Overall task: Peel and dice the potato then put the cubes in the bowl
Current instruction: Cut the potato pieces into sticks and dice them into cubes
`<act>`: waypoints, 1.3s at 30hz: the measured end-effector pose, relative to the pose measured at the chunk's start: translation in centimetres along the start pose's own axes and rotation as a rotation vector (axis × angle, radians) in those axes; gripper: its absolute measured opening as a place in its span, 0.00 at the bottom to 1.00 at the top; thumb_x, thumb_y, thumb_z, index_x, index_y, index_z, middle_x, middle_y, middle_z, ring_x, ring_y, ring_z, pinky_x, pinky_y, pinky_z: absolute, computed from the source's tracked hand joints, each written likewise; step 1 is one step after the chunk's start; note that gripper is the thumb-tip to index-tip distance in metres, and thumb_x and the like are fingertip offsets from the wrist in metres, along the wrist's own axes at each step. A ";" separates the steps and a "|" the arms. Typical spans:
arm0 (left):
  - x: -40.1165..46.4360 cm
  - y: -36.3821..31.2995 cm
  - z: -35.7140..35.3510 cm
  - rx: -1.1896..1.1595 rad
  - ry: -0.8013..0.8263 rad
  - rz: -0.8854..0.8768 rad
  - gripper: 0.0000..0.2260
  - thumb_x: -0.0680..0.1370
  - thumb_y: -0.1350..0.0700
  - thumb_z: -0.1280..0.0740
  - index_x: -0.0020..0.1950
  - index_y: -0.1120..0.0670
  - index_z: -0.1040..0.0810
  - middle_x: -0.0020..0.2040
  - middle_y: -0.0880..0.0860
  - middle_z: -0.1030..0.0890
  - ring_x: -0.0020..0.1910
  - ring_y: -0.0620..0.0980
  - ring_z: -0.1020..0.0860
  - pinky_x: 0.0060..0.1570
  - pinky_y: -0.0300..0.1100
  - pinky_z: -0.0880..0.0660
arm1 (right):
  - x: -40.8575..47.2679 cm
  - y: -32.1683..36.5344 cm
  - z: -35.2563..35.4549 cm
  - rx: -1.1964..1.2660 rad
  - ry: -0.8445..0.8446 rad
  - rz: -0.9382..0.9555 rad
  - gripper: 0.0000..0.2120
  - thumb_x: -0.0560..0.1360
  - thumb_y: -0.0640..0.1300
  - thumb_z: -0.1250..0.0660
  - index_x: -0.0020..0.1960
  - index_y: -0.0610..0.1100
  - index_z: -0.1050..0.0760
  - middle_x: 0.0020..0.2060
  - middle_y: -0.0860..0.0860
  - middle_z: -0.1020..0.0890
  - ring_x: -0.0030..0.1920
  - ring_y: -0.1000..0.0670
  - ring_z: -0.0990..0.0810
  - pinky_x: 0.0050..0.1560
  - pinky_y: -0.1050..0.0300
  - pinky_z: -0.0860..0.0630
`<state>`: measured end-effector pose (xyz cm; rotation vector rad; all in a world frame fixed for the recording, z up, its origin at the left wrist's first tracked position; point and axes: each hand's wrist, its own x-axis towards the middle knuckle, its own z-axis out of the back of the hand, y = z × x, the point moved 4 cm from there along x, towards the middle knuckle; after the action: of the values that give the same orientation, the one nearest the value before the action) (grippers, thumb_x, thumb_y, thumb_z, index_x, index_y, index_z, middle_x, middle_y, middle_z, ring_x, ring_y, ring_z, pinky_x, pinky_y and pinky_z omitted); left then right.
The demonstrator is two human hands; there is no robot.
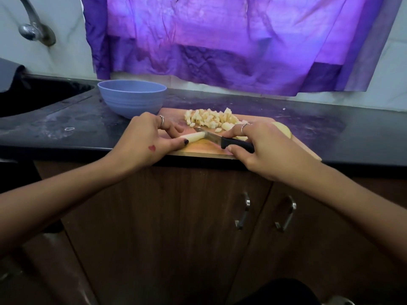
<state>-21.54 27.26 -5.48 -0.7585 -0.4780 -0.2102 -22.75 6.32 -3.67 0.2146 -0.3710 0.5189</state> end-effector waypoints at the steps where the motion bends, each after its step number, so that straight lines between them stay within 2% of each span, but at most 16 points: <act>1: -0.1 0.0 0.0 0.004 -0.004 -0.003 0.05 0.71 0.55 0.25 0.42 0.56 0.15 0.49 0.46 0.17 0.50 0.42 0.22 0.54 0.37 0.30 | -0.2 0.0 -0.1 -0.054 -0.003 0.025 0.15 0.78 0.51 0.37 0.65 0.55 0.26 0.54 0.52 0.20 0.53 0.51 0.23 0.47 0.57 0.27; 2: -0.1 -0.1 0.0 0.007 -0.003 -0.005 0.05 0.71 0.55 0.25 0.42 0.56 0.15 0.49 0.46 0.17 0.51 0.43 0.21 0.54 0.38 0.29 | -0.4 0.0 0.0 -0.115 -0.001 0.046 0.16 0.78 0.51 0.38 0.66 0.56 0.27 0.56 0.51 0.20 0.56 0.49 0.24 0.51 0.53 0.24; 4: -0.1 -0.1 0.0 0.007 0.011 -0.007 0.05 0.71 0.55 0.25 0.42 0.56 0.15 0.49 0.46 0.17 0.51 0.42 0.21 0.55 0.37 0.29 | -0.7 -0.2 0.3 -0.164 -0.031 0.049 0.17 0.79 0.51 0.40 0.67 0.56 0.29 0.58 0.50 0.20 0.59 0.47 0.24 0.52 0.48 0.24; 6: 0.0 0.0 0.1 0.010 0.017 -0.008 0.05 0.71 0.55 0.25 0.43 0.56 0.15 0.49 0.46 0.17 0.51 0.42 0.21 0.55 0.37 0.29 | -0.7 -0.4 0.7 -0.051 -0.107 0.035 0.17 0.79 0.48 0.38 0.67 0.53 0.28 0.57 0.50 0.20 0.50 0.52 0.24 0.49 0.54 0.27; 8: 0.0 0.0 0.1 0.007 0.014 -0.003 0.05 0.72 0.55 0.25 0.43 0.56 0.15 0.49 0.46 0.17 0.51 0.43 0.21 0.55 0.39 0.29 | -0.7 -0.1 0.9 0.054 -0.137 0.039 0.17 0.78 0.46 0.36 0.66 0.50 0.26 0.54 0.52 0.18 0.42 0.58 0.31 0.44 0.61 0.35; 14: -0.1 0.0 0.0 0.002 0.025 -0.023 0.04 0.72 0.55 0.26 0.42 0.56 0.15 0.48 0.46 0.17 0.52 0.43 0.21 0.56 0.39 0.29 | -0.3 -0.1 0.4 0.105 -0.083 0.038 0.16 0.78 0.47 0.35 0.66 0.50 0.25 0.47 0.54 0.22 0.45 0.58 0.33 0.43 0.65 0.40; 18: 0.0 0.2 0.0 -0.002 0.017 -0.015 0.04 0.72 0.55 0.25 0.43 0.55 0.15 0.48 0.46 0.17 0.50 0.41 0.21 0.52 0.32 0.31 | -0.1 0.2 0.2 0.070 -0.075 0.043 0.15 0.78 0.47 0.35 0.65 0.51 0.25 0.56 0.53 0.19 0.48 0.57 0.29 0.41 0.67 0.41; 20: 0.0 0.1 0.0 -0.004 0.015 -0.018 0.05 0.72 0.55 0.25 0.43 0.56 0.15 0.49 0.46 0.17 0.50 0.40 0.21 0.50 0.31 0.31 | 0.5 0.3 -0.1 0.036 -0.070 0.024 0.15 0.78 0.48 0.36 0.64 0.53 0.25 0.55 0.52 0.19 0.48 0.55 0.27 0.41 0.65 0.39; 22: 0.0 0.1 0.0 0.002 0.014 -0.019 0.05 0.72 0.55 0.25 0.44 0.56 0.15 0.49 0.46 0.17 0.51 0.41 0.21 0.51 0.33 0.30 | 1.1 0.7 -0.6 0.018 -0.058 0.022 0.15 0.77 0.49 0.37 0.63 0.53 0.25 0.53 0.50 0.18 0.53 0.49 0.23 0.46 0.57 0.29; 24: -0.1 0.1 0.0 0.012 0.005 -0.018 0.05 0.72 0.55 0.26 0.44 0.56 0.15 0.48 0.46 0.17 0.50 0.42 0.21 0.52 0.36 0.29 | 1.5 1.3 -1.0 0.005 -0.037 0.033 0.15 0.78 0.49 0.37 0.64 0.52 0.26 0.51 0.48 0.19 0.52 0.46 0.22 0.47 0.53 0.25; 27: -0.1 0.2 0.0 0.013 -0.005 -0.018 0.05 0.72 0.55 0.25 0.43 0.56 0.15 0.48 0.46 0.16 0.51 0.43 0.21 0.56 0.40 0.28 | 1.2 1.4 -1.0 -0.028 -0.023 0.045 0.15 0.78 0.49 0.38 0.65 0.52 0.26 0.50 0.48 0.20 0.51 0.46 0.22 0.46 0.53 0.25; 29: -0.1 0.2 -0.1 0.011 -0.001 -0.018 0.05 0.71 0.55 0.25 0.42 0.57 0.15 0.48 0.45 0.17 0.52 0.44 0.21 0.58 0.42 0.28 | 0.5 0.7 -0.6 -0.063 -0.034 0.050 0.15 0.78 0.49 0.38 0.64 0.52 0.26 0.50 0.48 0.19 0.53 0.46 0.22 0.49 0.50 0.24; 34: 0.0 0.2 -0.1 0.000 0.013 0.001 0.04 0.71 0.55 0.25 0.42 0.55 0.15 0.49 0.46 0.16 0.52 0.44 0.21 0.59 0.42 0.28 | -0.6 -0.2 0.5 0.025 -0.120 0.008 0.16 0.78 0.47 0.37 0.66 0.52 0.26 0.56 0.50 0.19 0.56 0.47 0.23 0.53 0.48 0.25; 39: -0.1 0.1 -0.1 0.010 0.005 -0.010 0.04 0.71 0.55 0.25 0.41 0.56 0.15 0.49 0.47 0.16 0.52 0.44 0.20 0.58 0.42 0.28 | -0.6 0.9 0.1 0.018 -0.127 0.070 0.15 0.78 0.48 0.37 0.64 0.53 0.25 0.53 0.49 0.18 0.56 0.46 0.23 0.54 0.47 0.24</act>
<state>-21.57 27.28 -5.70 -0.7462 -0.4777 -0.2191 -23.76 6.80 -3.77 0.2529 -0.4990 0.5792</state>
